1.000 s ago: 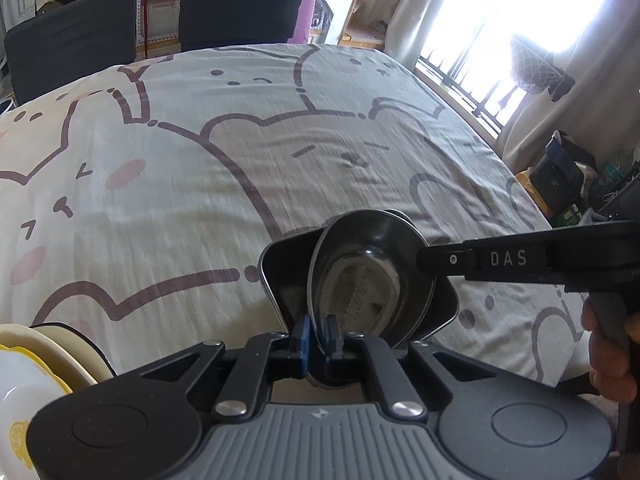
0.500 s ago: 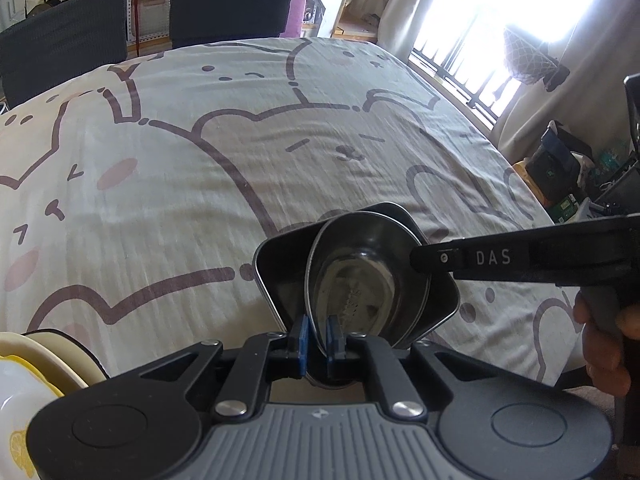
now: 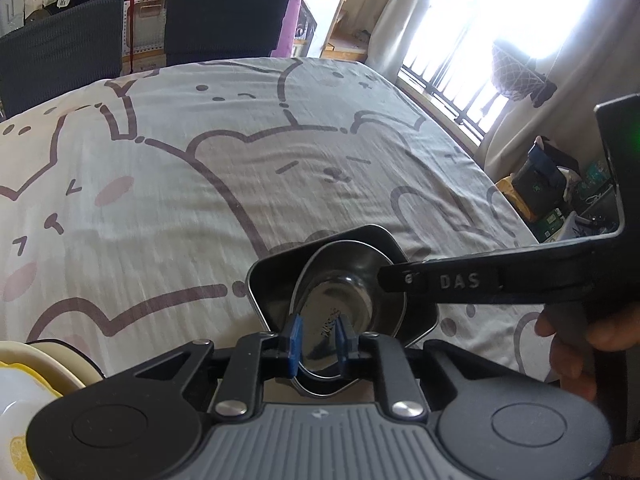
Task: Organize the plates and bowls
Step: 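Lower the steel oval bowl into the stacked steel containers with both grippers, then grip the steel container stack rim with the right gripper while the left gripper holds its opposite rim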
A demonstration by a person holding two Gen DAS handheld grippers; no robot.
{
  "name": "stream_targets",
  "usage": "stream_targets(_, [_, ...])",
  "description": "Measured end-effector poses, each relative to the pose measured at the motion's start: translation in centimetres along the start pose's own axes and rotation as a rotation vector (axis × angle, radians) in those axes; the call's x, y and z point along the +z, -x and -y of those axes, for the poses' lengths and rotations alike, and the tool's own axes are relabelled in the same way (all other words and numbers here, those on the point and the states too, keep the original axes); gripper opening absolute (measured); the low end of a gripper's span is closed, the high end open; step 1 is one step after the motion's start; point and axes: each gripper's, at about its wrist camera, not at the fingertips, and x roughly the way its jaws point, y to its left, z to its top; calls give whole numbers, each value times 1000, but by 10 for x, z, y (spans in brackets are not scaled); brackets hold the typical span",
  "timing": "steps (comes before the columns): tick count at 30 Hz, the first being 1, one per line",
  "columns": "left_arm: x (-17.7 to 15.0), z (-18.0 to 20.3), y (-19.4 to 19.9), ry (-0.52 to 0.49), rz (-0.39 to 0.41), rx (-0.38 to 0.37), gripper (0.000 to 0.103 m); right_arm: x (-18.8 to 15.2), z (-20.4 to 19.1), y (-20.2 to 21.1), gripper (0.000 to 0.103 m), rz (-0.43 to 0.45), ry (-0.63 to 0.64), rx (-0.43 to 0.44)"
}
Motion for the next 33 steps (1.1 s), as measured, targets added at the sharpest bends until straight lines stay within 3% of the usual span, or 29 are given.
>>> stream_targets(4, [1,-6,5,15,19,9,24,-1,5,10,36,36,-14,19])
stream_targets(6, [1,-9,7,17,29,28,32,-1,8,16,36,62,-17,20])
stream_targets(10, [4,-18,4,36,33,76,42,-1,14,31,50,141,25,-31])
stream_targets(13, [7,-21,-3,42,21,101,43,-1,21,29,49,116,24,-50])
stream_targets(17, [9,-23,-14,27,-4,141,43,-3,27,24,40,69,45,-57])
stream_targets(23, [12,-28,-26,16,-29,192,49,-8,28,11,38,-7,98,-60])
stream_targets(33, [5,-20,-35,-46,-89,164,49,-9,27,-1,17,-54,132,-21])
